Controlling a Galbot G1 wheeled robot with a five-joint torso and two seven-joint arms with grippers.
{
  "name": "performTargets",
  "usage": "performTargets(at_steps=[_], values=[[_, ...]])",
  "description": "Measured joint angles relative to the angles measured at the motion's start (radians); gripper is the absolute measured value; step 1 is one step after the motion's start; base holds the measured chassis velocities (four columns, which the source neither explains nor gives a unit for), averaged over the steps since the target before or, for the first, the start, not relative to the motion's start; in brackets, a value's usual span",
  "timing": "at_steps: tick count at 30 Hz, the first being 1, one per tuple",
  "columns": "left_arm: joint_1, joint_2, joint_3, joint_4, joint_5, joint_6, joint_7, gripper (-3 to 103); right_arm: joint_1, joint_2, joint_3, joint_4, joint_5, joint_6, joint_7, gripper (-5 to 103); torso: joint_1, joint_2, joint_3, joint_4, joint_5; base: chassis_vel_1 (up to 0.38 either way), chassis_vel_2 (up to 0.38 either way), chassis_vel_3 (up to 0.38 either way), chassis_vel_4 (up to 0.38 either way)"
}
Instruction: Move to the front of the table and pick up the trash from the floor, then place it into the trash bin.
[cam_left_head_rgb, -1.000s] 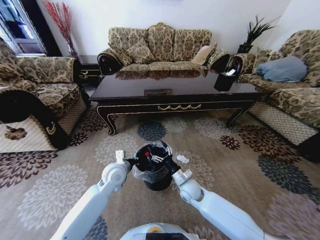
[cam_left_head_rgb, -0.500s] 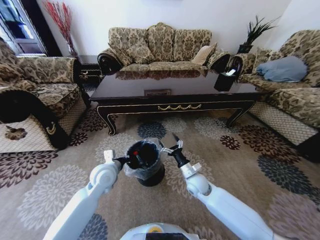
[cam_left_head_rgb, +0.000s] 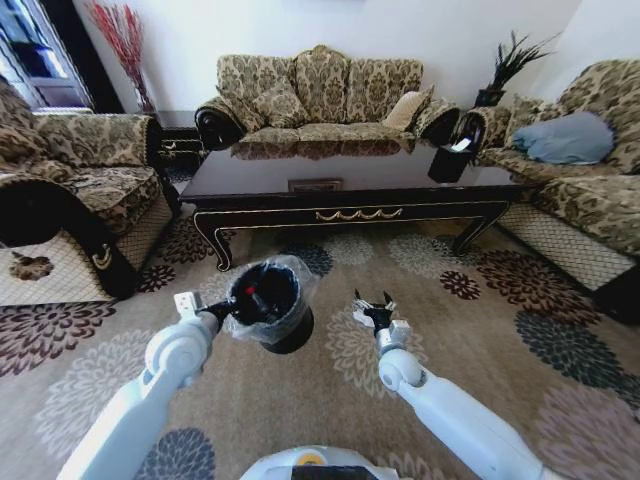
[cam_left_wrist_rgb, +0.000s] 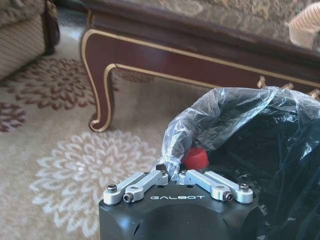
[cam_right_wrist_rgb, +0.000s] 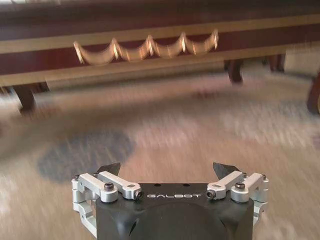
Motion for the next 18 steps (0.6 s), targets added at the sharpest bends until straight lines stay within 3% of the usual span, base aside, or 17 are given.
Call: performTargets(at_steps=[3,8,18], values=[[-0.001,0.022,-0.058,-0.006,-0.038,0.0,-0.001,3,0.026,0.011,-0.043,-0.038,0.09,-0.103,0.037,100,0.0,0.0,0.0,0.0,0.0,0.0,0.0,0.0,0.0],[0.002,0.038,-0.096,-0.008,-0.056,0.0,-0.002,3,0.082,0.047,-0.093,-0.109,0.174,-0.208,0.088,100,0.0,0.0,0.0,0.0001,0.0,0.0,0.0,0.0,0.0],[0.019,0.039,-0.116,-0.045,-0.062,0.002,-0.002,3,0.206,0.14,-0.144,-0.279,0.227,-0.229,0.082,100,0.0,0.0,0.0,0.0,0.0,0.0,0.0,0.0,0.0]])
